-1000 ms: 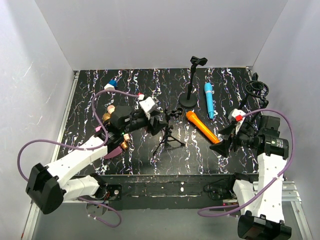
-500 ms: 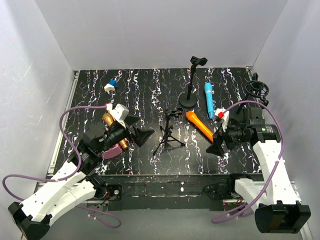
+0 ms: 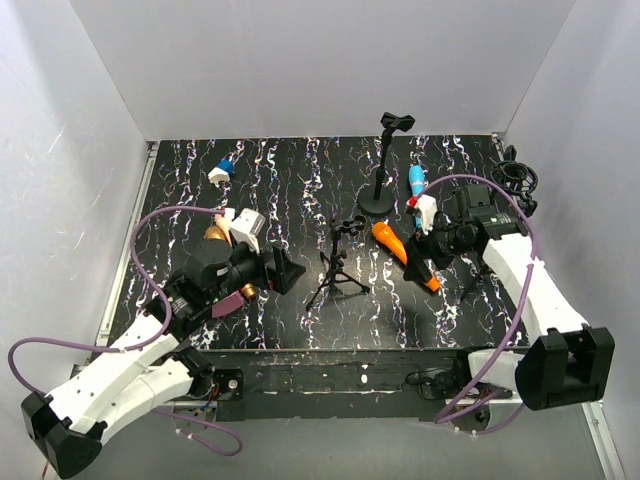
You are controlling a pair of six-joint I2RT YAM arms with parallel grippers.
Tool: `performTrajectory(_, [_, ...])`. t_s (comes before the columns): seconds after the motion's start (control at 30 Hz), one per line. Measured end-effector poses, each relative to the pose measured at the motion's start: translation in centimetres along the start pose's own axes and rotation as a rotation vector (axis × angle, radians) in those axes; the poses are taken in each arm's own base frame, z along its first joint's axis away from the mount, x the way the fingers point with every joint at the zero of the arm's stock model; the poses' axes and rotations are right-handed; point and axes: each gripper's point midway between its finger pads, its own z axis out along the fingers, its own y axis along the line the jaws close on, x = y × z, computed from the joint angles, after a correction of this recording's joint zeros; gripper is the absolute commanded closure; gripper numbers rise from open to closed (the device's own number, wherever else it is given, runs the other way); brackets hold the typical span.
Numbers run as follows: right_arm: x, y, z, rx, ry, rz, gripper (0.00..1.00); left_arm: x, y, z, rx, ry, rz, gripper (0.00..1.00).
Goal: Attach the microphones to the stand
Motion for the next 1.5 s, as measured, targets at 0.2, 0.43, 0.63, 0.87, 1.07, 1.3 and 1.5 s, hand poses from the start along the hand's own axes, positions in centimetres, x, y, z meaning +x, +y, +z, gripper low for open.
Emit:
performTrajectory(0.2, [-0.9,-4.6,1.4,0.195,0.012,0.141,0.09,1.0,0.7,0.4,-0.046,0.050,-0.034,0.02])
performTrajectory(0.43, [-2.9,-11.8,2.7,0.492,-0.054,0.357,0.08,0.9,1.0,0.1,-0.068,0.051,-0.045,0.02])
performTrajectory(0.63, [-5.8,-17.5,4.9,0.608,-0.072,0.472,0.15,0.3,1.2,-0.9,-0.089,0.024,-0.050,0.02])
performTrajectory(0.87, [-7.7,-22.1,6.9,0.634,-0.076,0.552,0.29,-0.2,1.4,-1.7,-0.105,-0.007,-0.060,0.02])
performTrajectory(1.07, [-6.6,-25.3,8.4,0.634,-0.035,0.622,0.30,-0.3,1.6,-1.7,-0.117,-0.014,-0.064,0.02])
performTrajectory(1.3, [-4.4,-25.9,10.4,0.591,0.061,0.678,0.37,-0.3,1.7,-1.6,-0.125,-0.012,-0.065,0.02])
performTrajectory(1.5, [-4.2,-25.9,11.6,0.533,0.105,0.702,0.44,-0.3,1.7,-1.6,-0.125,-0.012,-0.071,0.02])
